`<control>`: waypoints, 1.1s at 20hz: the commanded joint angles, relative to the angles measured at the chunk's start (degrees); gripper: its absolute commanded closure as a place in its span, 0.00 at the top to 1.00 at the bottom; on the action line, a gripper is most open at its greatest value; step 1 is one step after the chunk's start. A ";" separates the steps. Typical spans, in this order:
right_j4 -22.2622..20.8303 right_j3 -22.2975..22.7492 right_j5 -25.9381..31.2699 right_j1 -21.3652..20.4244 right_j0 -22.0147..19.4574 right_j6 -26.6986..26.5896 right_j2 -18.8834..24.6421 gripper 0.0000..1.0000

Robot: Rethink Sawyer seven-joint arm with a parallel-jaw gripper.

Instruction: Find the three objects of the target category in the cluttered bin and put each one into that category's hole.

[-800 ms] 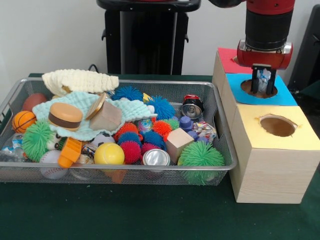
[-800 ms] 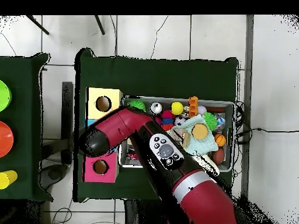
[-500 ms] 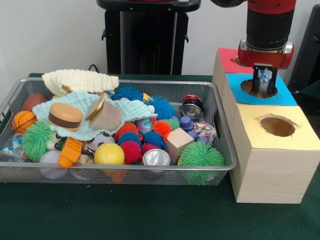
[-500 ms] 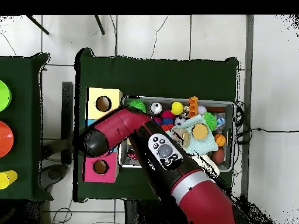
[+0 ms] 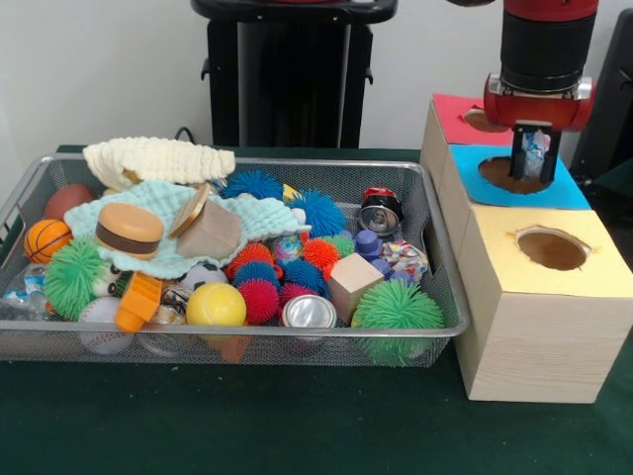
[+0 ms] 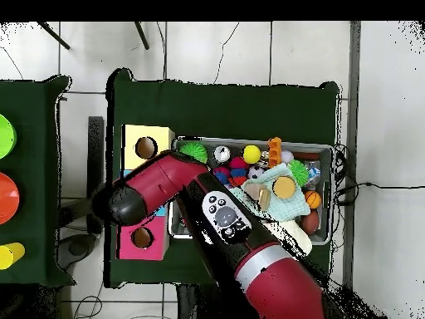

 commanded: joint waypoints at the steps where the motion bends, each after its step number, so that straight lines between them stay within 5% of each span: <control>1: -0.90 0.54 -0.41 1.58 3.44 -4.40 -1.68 0.00; 22: -0.96 1.51 -6.59 4.10 9.78 -0.07 -6.91 0.00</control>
